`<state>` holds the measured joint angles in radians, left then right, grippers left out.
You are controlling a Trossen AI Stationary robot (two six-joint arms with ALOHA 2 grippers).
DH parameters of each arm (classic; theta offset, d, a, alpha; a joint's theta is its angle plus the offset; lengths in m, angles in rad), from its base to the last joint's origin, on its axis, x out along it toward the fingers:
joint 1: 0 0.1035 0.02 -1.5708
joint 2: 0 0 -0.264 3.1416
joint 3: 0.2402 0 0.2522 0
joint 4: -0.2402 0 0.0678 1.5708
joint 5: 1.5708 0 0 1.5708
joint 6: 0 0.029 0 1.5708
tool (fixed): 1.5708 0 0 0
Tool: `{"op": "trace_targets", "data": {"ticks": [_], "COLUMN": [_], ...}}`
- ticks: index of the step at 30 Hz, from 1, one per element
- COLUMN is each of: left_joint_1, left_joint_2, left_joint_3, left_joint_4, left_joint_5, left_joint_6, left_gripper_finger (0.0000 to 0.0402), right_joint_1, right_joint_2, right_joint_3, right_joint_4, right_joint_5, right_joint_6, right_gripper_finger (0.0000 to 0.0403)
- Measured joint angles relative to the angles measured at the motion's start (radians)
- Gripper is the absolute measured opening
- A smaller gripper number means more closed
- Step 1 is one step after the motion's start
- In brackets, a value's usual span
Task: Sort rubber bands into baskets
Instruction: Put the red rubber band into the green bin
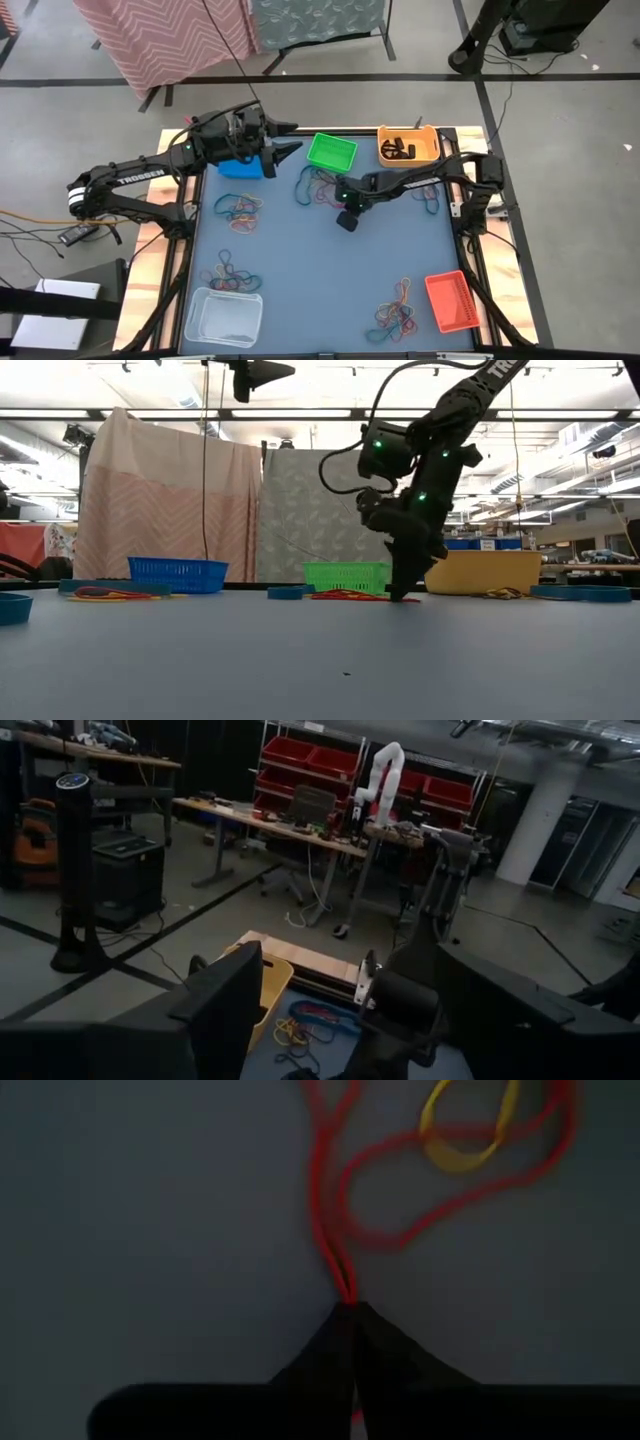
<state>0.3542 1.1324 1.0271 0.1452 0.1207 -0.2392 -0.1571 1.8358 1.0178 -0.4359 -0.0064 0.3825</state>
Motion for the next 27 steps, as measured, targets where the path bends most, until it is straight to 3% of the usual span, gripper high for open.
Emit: {"op": "trace_targets", "data": {"ticks": [8,12,15,20,27], "left_joint_1": [0.031,0.042,0.045,0.045,0.045], "left_joint_2": [0.0,0.0,0.0,0.0,0.001], "left_joint_3": [0.0,0.0,0.0,0.0,0.0], "left_joint_4": [0.0,0.001,0.007,0.037,0.072], "left_joint_5": [-0.024,-0.054,-0.078,-0.104,-0.109], "left_joint_6": [0.001,0.0,-0.007,-0.029,-0.073], "left_gripper_finger": [0.0293,0.0293,0.0293,0.0293,0.0293], "right_joint_1": [-0.055,-0.09,-0.134,-0.213,-0.278], "right_joint_2": [-0.292,-0.454,-0.528,-0.534,-0.387], "right_joint_3": [-0.006,-0.007,-0.005,-0.004,-0.004], "right_joint_4": [-0.21,-0.146,-0.015,0.224,0.399], "right_joint_5": [-0.258,-0.29,-0.231,-0.192,-0.17], "right_joint_6": [-0.146,-0.128,-0.114,-0.088,-0.08], "right_gripper_finger": [0.0004,0.0003,0.0002,0.0002,0.0002]}}
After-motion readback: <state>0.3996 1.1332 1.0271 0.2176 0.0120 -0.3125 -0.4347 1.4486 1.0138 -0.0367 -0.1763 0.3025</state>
